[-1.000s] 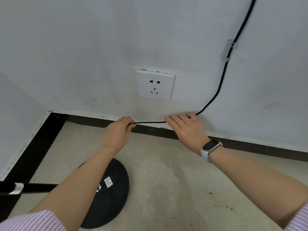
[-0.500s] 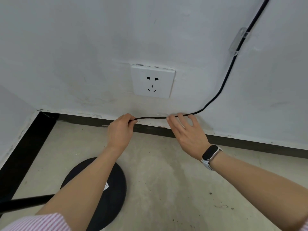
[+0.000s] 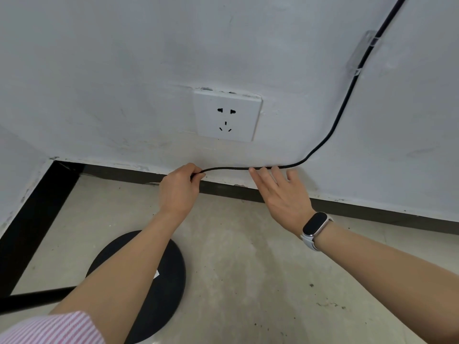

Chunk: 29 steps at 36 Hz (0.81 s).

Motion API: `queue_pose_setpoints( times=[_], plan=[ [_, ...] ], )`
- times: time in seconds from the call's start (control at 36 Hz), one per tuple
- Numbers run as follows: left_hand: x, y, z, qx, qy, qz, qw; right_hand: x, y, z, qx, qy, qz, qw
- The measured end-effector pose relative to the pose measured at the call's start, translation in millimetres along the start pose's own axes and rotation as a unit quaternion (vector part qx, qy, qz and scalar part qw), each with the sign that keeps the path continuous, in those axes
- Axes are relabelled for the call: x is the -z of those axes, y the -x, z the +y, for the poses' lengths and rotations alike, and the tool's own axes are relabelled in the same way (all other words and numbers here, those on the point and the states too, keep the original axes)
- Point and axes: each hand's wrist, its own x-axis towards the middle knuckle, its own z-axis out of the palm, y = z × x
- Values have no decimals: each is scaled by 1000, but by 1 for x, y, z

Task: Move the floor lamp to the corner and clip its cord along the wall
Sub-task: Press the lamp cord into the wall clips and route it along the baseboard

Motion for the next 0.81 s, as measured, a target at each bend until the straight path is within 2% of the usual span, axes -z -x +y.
queue_pose_setpoints(
  times=[0.11, 0.33, 0.56, 0.81],
  plan=[
    [-3, 1, 1, -1, -30, -15, 999, 1, -2, 1, -11, -6, -12, 1000],
    [-13, -7, 8, -14, -168, -47, 985, 4, -3, -2, -14, -23, -8, 1000],
    [-18, -16, 10, 14, -200, -69, 977, 5, -4, -5, -20, -35, -14, 999],
    [-24, -13, 14, 32, -234, -160, 959, 6, -6, -5, -25, -50, -21, 998]
  ],
)
